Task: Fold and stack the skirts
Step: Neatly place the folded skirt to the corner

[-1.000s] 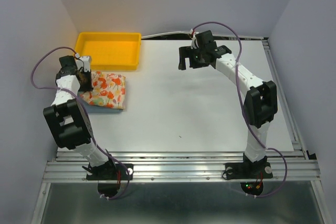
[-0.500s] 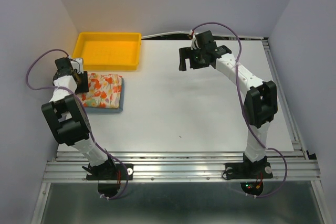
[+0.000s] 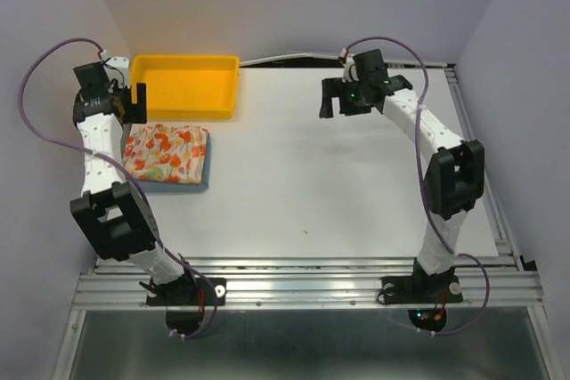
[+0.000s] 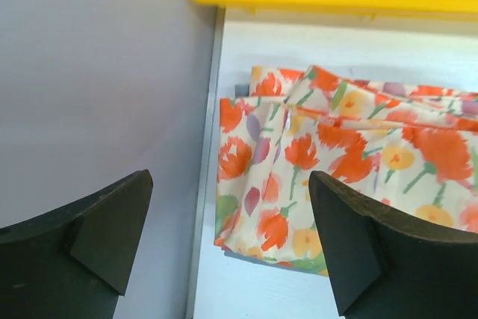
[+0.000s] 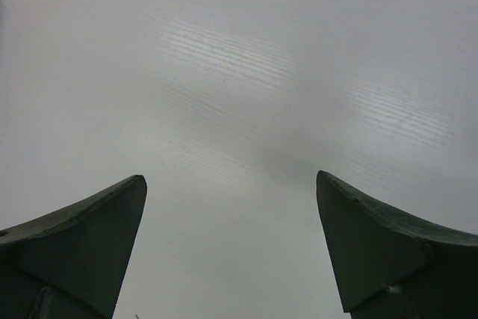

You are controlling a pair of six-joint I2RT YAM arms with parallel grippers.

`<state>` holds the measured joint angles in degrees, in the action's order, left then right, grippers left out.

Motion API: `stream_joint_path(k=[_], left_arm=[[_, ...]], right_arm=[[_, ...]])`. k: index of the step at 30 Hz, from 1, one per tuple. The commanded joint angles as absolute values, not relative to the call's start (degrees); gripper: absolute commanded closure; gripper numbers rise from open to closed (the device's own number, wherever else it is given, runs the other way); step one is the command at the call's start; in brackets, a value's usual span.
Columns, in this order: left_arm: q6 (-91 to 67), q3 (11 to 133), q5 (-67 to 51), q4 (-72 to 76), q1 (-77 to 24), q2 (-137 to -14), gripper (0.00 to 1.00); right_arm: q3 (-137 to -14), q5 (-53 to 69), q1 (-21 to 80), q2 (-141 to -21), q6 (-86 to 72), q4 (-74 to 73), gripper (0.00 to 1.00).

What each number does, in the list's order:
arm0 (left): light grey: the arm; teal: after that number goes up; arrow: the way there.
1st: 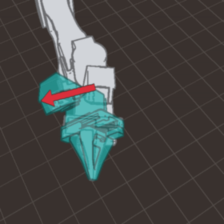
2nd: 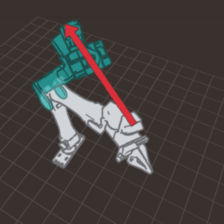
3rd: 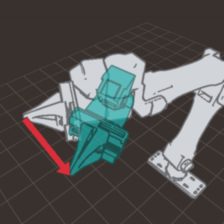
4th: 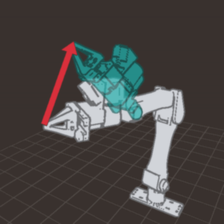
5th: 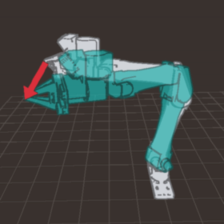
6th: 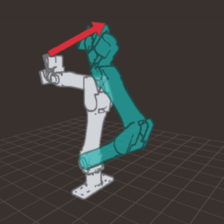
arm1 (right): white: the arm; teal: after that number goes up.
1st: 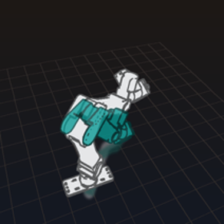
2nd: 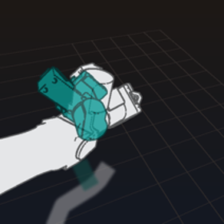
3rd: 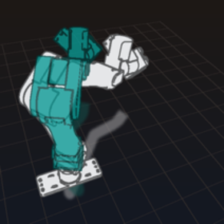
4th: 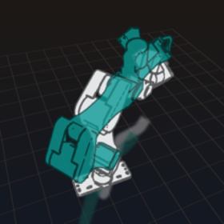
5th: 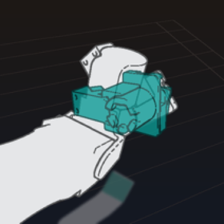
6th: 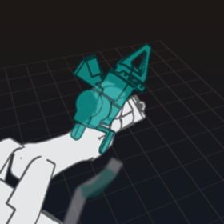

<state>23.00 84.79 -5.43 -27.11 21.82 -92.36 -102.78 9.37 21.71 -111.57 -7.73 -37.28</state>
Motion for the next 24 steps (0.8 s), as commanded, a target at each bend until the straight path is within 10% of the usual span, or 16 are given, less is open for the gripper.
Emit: stream_joint_path(k=[1, 24], left_arm=[[24.70, 88.24, -4.14, -29.80, 16.89, -88.42, 0.02], [7.74, 70.49, -11.51, -7.83, -19.07, -88.25, 0.01]], right_arm=[[-98.81, 14.05, 13.29, -105.48, -8.61, -37.27, 0.00], [-50.27, 18.72, 4.13, -73.74, -3.16, -20.91, 0.00]])
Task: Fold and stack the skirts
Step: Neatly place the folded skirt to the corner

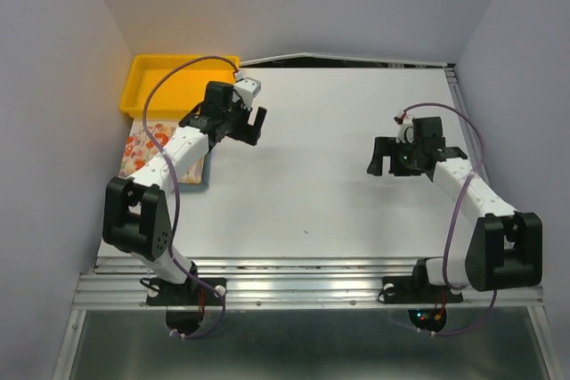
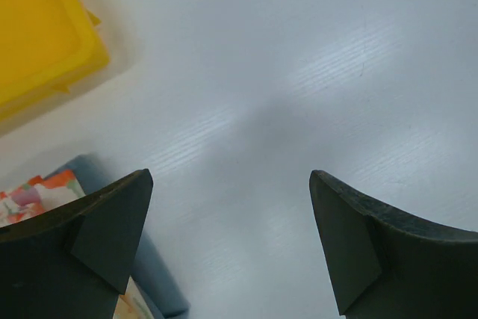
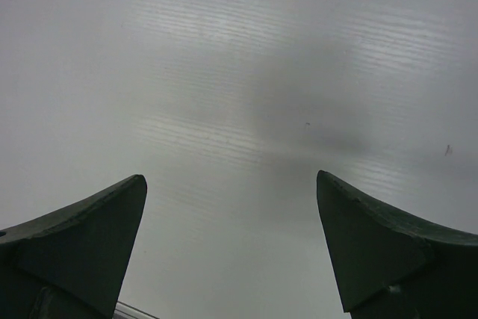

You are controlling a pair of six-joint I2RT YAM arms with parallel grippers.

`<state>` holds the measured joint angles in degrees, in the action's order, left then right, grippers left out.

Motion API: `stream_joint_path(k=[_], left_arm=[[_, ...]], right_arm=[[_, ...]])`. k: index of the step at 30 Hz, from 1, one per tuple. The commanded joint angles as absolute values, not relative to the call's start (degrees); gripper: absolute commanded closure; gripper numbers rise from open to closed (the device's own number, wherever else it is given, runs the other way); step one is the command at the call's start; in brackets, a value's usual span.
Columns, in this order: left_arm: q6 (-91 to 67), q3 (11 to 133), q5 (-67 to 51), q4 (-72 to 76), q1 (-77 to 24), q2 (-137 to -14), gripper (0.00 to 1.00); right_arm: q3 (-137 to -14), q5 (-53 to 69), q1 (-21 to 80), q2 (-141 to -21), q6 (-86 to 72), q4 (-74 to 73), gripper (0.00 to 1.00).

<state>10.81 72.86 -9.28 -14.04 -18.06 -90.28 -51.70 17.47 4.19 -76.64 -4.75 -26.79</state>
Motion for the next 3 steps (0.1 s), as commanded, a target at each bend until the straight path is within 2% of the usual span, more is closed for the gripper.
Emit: stream_joint_path(k=[1, 3], left_arm=[[7.73, 70.05, -11.51, -7.65, -19.51, -87.98, 0.01], [8.26, 69.52, -11.08, -7.65, -20.04, -87.37, 0.01]], right_arm=[[-50.27, 18.89, 4.13, -73.83, -3.08, -21.27, 0.00], [-50.71, 19.33, 4.13, -73.83, -3.08, -21.36, 0.00]])
